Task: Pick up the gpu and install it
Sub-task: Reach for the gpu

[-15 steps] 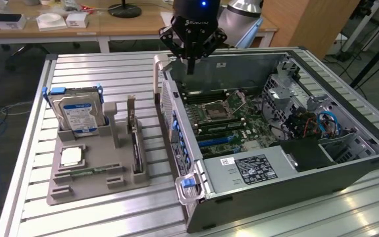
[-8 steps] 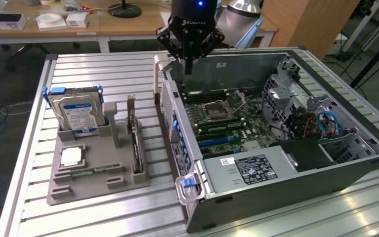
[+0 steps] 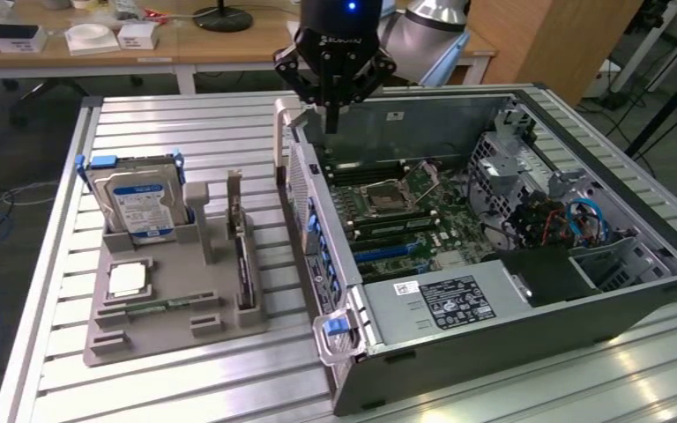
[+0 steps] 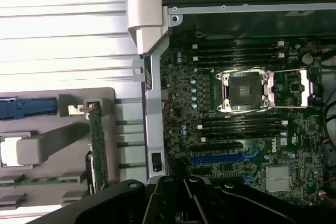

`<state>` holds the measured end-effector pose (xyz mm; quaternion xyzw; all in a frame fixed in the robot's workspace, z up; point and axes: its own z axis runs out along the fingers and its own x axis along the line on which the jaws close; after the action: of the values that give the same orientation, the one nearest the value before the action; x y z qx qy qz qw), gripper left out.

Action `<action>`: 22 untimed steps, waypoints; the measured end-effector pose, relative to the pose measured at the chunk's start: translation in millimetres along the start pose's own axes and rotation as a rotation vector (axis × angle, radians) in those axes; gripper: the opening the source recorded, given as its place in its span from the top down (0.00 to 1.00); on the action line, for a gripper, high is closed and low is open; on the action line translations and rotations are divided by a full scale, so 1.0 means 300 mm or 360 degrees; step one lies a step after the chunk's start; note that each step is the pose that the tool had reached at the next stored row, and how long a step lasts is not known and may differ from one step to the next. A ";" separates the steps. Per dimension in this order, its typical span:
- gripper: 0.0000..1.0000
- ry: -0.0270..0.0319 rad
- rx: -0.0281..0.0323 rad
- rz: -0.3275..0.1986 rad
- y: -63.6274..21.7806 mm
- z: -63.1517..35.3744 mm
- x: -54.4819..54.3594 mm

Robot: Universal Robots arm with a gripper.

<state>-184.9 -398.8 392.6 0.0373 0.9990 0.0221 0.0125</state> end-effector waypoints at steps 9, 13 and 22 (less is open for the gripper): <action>0.89 0.00001 0.00000 0.0000 -0.001 -0.001 0.019; 0.89 0.00000 0.00000 0.0000 -0.002 -0.001 0.032; 0.89 0.00000 0.00000 0.0000 -0.005 -0.002 0.061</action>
<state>-203.1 -398.9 392.6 0.0373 0.9990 0.0221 0.0125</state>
